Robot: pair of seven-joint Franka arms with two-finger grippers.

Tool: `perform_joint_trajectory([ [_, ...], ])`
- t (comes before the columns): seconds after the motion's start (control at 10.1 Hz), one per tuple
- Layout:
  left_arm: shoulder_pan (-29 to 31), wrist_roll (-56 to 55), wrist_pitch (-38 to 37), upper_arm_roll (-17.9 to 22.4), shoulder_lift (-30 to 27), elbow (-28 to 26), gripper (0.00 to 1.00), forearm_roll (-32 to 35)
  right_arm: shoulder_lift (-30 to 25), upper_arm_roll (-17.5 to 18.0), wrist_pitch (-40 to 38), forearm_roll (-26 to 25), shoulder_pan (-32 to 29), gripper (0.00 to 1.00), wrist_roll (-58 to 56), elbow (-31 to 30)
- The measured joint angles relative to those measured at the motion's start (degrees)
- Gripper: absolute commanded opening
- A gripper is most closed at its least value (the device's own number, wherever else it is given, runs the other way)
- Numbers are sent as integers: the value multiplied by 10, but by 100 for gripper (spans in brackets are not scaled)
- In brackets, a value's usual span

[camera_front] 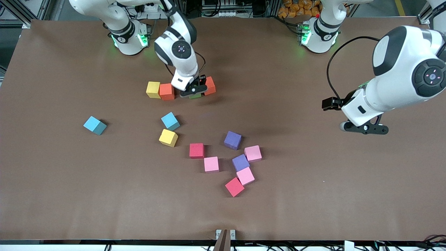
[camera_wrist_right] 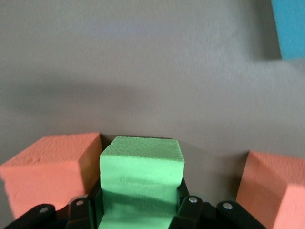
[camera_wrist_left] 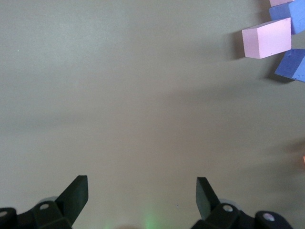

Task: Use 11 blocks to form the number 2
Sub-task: 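Close the right gripper on the green cube and lift it, then carry the green cube beside the orange cube while the left gripper reaches inward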

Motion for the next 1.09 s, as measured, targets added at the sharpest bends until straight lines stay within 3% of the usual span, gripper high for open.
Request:
perform_joint_trajectory([
  [0.5, -26, 0, 60, -3, 37, -32, 100, 0, -39, 77, -12, 1, 1, 0, 183, -25],
  [0.79, -48, 0, 68, -4, 50, -32, 100, 0, -40, 105, 75, 1, 1, 0, 260, -76],
  [1.09, -59, 0, 73, -4, 65, -32, 100, 0, -40, 109, 86, 1, 1, 0, 268, -86],
])
